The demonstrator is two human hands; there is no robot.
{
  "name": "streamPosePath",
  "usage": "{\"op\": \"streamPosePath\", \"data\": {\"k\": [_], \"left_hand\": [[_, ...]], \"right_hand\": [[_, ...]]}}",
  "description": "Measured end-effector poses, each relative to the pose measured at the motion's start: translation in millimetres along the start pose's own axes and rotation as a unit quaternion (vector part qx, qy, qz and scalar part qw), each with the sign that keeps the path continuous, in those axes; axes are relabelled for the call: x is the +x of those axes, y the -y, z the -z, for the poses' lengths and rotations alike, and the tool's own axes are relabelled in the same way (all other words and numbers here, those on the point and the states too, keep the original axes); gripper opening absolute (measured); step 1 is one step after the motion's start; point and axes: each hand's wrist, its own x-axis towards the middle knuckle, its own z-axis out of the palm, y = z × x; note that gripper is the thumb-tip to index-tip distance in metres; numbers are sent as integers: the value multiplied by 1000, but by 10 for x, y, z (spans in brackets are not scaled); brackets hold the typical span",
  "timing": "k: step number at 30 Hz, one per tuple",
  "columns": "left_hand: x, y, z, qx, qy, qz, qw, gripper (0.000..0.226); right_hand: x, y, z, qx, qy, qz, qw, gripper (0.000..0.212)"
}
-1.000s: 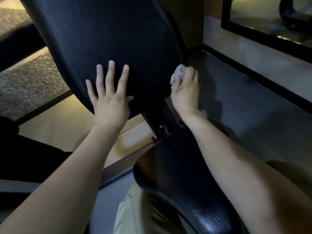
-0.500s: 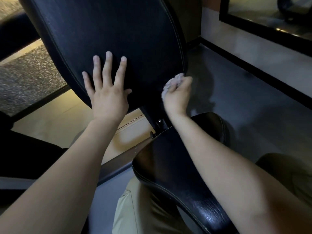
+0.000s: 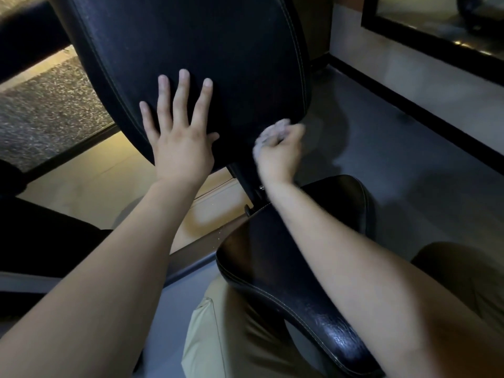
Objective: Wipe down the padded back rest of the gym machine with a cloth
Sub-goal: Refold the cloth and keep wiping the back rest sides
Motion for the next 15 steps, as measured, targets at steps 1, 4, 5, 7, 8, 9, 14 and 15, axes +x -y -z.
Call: {"op": "streamPosePath", "data": {"k": [1, 4, 5, 7, 8, 9, 14, 15], "left_hand": [[-1, 6, -2, 0, -1, 0, 1000, 87], [-2, 53, -14, -3, -1, -6, 1000, 87], [-7, 66, -13, -3, 0, -9, 1000, 86], [-14, 66, -20, -4, 0, -13, 1000, 85], [-13, 57, -19, -5, -1, -13, 1000, 85], [-15, 46, -17, -6, -1, -11, 1000, 84], [-10, 56, -24, -9, -5, -8, 1000, 85], [-14, 59, -26, -9, -5, -9, 1000, 85]], "right_hand": [[-146, -33, -53, -22, 39, 4, 999, 14], [-211, 4, -16, -68, 76, -16, 995, 12], [-106, 46, 46, -45, 53, -34, 997, 11], [116, 174, 176, 9, -28, -39, 999, 10], [180, 213, 196, 14, -53, -30, 998, 10], [168, 223, 165, 8, -61, -24, 998, 11], [-262, 105, 61, -60, 82, 27, 994, 17], [-180, 111, 116, -61, 80, 16, 995, 15]]}}
